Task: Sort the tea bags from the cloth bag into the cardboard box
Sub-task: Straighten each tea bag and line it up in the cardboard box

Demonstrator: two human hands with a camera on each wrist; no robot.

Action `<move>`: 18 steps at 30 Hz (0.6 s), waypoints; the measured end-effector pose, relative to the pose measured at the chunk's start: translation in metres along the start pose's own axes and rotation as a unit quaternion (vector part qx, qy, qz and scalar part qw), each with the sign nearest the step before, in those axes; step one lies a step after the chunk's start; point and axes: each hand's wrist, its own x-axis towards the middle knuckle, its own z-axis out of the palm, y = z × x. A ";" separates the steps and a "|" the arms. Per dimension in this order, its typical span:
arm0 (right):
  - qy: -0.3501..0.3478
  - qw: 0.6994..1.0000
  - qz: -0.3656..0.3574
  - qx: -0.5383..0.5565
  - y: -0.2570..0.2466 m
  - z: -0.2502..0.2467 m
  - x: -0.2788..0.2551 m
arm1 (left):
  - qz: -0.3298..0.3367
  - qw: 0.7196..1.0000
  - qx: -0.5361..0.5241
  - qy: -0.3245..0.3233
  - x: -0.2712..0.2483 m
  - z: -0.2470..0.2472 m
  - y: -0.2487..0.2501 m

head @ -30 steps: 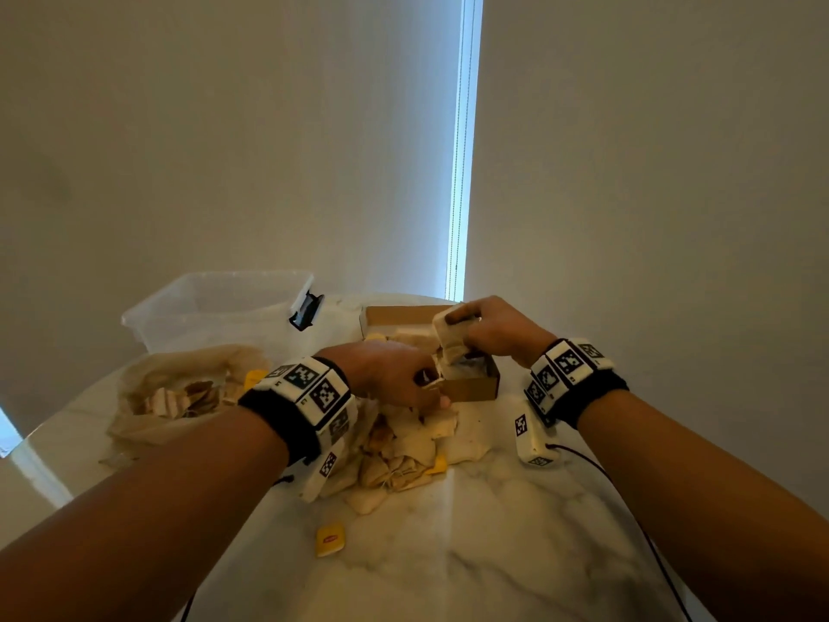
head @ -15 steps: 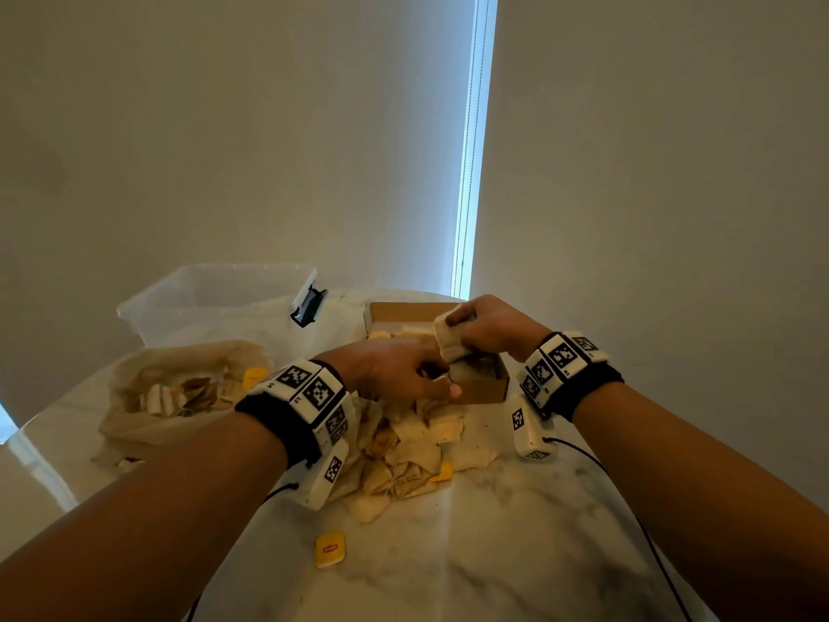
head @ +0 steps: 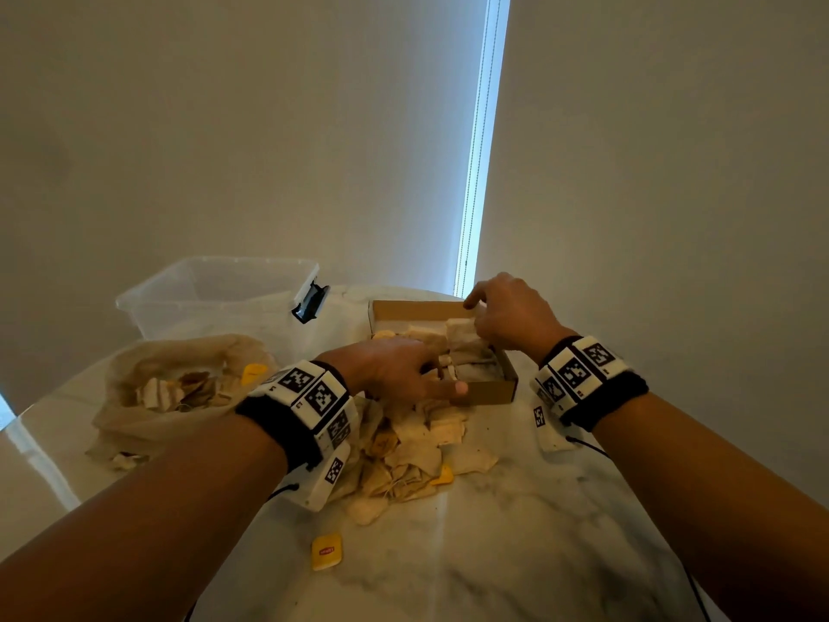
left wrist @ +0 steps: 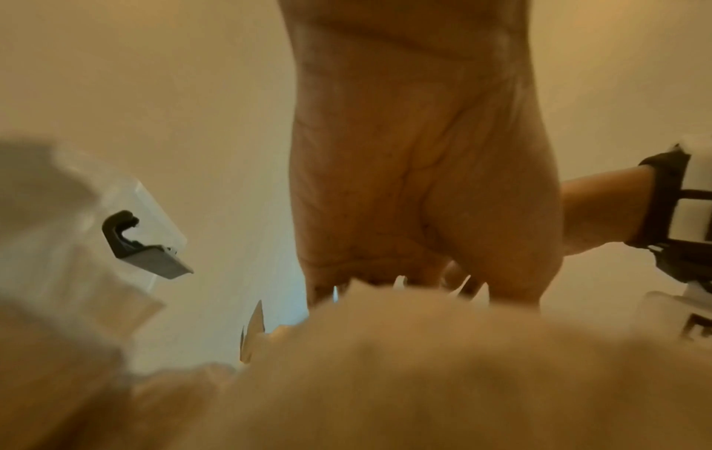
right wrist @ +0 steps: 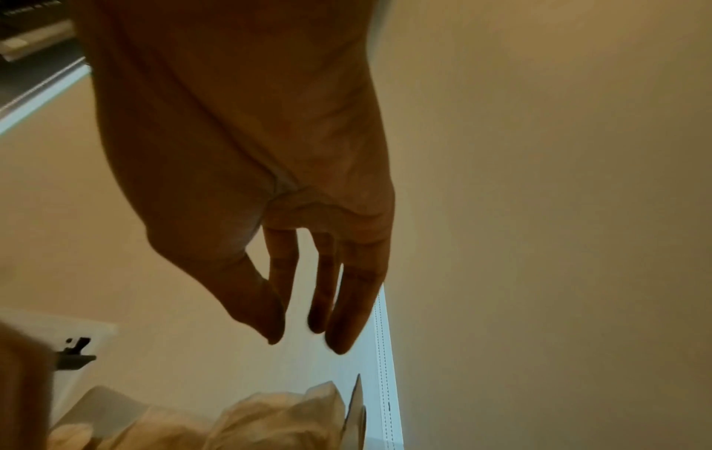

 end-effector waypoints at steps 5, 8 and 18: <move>-0.109 0.989 -0.080 -0.063 -0.003 0.018 -0.013 | -0.024 0.999 0.022 0.014 0.007 0.002 0.006; -0.131 0.984 -0.073 -0.101 0.001 0.030 -0.013 | -0.036 0.998 0.045 -0.014 0.009 0.003 0.013; -0.126 0.989 -0.067 -0.047 0.007 0.022 -0.003 | -0.059 0.998 0.025 0.005 0.030 0.005 0.003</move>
